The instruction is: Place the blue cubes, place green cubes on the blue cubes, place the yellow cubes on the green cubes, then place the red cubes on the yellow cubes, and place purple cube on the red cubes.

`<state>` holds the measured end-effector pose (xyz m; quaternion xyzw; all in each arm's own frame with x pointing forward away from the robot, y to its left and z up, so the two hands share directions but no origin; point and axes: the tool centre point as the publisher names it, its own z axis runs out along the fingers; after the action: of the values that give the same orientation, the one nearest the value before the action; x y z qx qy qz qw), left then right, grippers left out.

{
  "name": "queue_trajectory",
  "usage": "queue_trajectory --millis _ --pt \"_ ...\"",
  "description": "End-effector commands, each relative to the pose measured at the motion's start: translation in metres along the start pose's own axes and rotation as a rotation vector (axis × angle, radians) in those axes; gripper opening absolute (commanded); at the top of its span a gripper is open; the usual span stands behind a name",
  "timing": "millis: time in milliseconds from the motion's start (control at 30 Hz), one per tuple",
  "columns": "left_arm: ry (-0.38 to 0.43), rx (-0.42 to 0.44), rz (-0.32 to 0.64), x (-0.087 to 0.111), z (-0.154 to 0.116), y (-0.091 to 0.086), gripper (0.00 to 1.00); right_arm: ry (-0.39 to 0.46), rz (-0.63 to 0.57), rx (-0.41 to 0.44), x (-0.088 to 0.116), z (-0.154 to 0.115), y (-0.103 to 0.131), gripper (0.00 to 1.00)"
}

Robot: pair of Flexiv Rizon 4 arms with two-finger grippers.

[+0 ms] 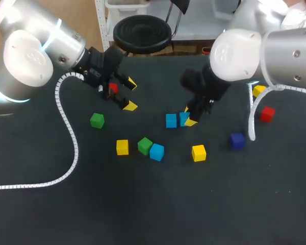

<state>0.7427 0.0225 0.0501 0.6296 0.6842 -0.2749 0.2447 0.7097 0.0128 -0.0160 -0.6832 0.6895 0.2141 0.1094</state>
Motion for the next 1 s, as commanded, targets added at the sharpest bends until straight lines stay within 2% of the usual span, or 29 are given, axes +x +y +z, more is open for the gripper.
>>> queue_trajectory --millis 33,700,767,800,833,900,1000 --pt "0.0 0.002 0.001 0.0003 0.0 0.0015 1.0 -0.002 0.005 0.0 0.0016 0.002 0.0029 0.0" --pt "0.0 0.002 0.001 0.0003 0.0 0.0015 1.0 -0.013 0.008 -0.03 0.0023 0.0089 0.0014 0.0" --pt "0.0 0.002 0.001 0.0003 0.0 0.0015 1.0 -0.015 0.011 -0.035 0.0024 0.0091 0.0017 0.42" --pt "0.0 0.002 0.001 0.0003 0.0 0.0015 1.0 -0.014 0.007 -0.035 0.0025 0.009 0.0017 0.59" --pt "0.0 0.002 0.001 0.0003 0.0 0.0015 1.0 -0.012 0.006 -0.034 0.0022 0.0086 0.0023 0.69" --pt "0.0 0.002 0.001 0.0003 0.0 0.0015 1.0 -0.01 0.005 -0.033 0.002 0.0076 0.0025 0.81" --pt "0.0 0.002 0.001 0.0003 0.0 0.0015 1.0 -0.009 0.006 -0.031 0.0033 0.0056 0.0025 0.89"
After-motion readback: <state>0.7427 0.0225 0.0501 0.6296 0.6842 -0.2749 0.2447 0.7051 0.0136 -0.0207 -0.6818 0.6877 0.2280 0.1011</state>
